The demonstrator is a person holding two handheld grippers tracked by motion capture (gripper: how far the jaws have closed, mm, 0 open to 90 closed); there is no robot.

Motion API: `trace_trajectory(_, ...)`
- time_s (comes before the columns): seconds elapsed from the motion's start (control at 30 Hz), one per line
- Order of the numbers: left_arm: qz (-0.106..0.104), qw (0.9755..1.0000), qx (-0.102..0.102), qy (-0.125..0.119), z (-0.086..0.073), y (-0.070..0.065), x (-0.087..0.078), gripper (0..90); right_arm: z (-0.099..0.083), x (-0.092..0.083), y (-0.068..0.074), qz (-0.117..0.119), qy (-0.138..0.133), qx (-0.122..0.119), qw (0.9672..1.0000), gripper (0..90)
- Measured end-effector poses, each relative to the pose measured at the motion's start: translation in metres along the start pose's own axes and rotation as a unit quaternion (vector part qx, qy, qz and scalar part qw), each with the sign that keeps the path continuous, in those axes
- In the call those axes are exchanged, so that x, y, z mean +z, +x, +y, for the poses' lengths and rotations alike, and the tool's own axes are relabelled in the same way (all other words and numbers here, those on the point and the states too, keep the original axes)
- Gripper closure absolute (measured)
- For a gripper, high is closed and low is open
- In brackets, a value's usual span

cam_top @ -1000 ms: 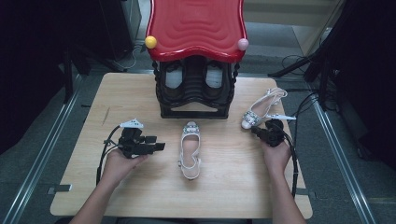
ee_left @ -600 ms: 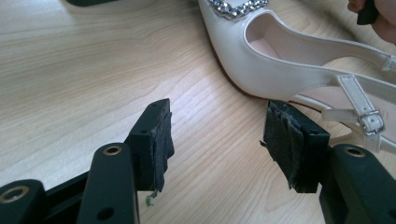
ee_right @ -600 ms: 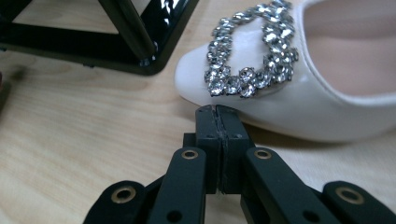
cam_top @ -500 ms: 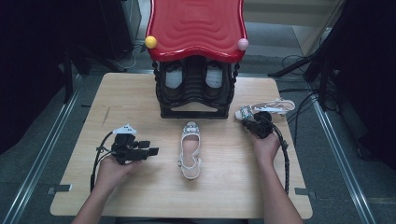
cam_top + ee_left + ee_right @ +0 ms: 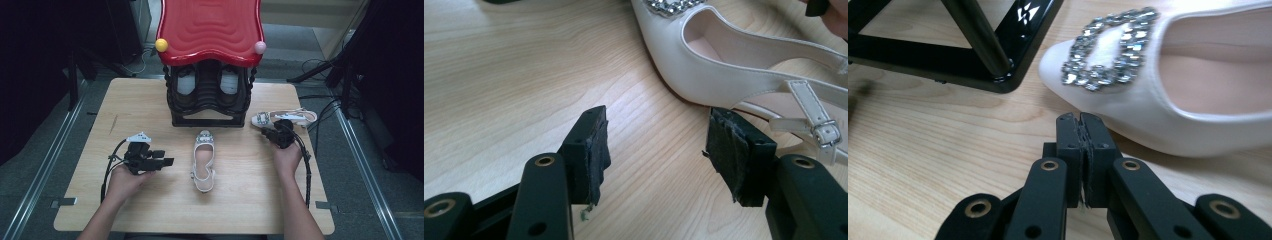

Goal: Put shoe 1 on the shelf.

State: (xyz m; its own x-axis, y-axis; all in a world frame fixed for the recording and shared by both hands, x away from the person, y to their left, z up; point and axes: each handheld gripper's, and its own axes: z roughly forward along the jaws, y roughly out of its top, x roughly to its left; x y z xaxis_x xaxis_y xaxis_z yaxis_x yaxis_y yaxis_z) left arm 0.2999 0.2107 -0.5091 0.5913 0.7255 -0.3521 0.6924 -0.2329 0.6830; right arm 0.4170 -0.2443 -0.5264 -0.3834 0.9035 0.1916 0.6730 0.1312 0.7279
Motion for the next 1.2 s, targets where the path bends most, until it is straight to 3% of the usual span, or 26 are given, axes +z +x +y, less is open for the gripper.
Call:
trace_trajectory(0.37,-0.01,0.9999,0.01,0.004,0.011,0.0,0.01,42.6,-0.011,-0.028,-0.024,-0.032,-0.021,0.025,0.9989,89.0)
trace_trajectory(0.47,-0.011,0.9998,0.013,0.008,0.01,-0.001,0.009,42.6,-0.009,-0.03,-0.027,-0.031,-0.032,0.03,0.9985,89.0)
trace_trajectory(0.87,-0.01,0.9999,0.004,0.008,0.001,-0.003,0.005,42.6,0.003,-0.009,-0.018,-0.037,-0.022,0.017,0.9989,88.6)
trace_trajectory(1.2,0.0,0.9999,-0.009,0.005,-0.01,-0.001,-0.002,42.6,0.014,0.002,-0.013,-0.03,-0.032,0.022,0.9988,90.0)
